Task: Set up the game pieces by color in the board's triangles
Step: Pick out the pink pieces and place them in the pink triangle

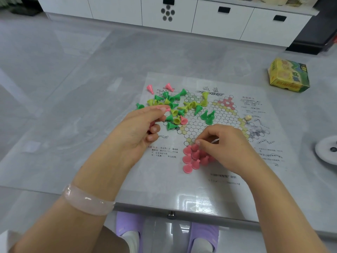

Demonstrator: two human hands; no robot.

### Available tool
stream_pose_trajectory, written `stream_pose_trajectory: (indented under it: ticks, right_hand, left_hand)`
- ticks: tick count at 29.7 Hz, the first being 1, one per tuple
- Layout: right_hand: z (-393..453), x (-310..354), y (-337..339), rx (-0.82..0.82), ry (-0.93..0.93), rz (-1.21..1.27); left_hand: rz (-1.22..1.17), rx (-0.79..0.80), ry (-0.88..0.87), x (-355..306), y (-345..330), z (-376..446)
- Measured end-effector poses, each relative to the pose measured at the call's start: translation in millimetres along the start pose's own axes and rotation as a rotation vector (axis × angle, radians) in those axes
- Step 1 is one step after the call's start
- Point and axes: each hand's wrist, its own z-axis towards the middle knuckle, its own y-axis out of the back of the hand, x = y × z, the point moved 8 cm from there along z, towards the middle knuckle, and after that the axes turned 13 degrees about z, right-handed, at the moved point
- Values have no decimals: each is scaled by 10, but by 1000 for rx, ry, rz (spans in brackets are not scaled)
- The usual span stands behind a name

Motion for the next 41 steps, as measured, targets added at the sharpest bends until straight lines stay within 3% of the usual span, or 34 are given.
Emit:
stream_pose_trajectory:
  ticks: [20,26,30,34,41]
  right_hand:
    - [0,7,-21,24,13,-18]
    - [-12,17,-24,58,20,-4]
    - [-11,115,70,-37,103,-1]
    - [-28,279,106,-117,190,194]
    - [-79,411,10,-49,171,380]
  left_hand:
    - [10,-2,1,3,17,-9]
    - [184,-52,-62,-17,26,-21]
    - [273,11,-100,-32,-70,-57]
    - [307,123,-122,-24,-219,-114]
    - [305,148,-114,6,-292,-126]
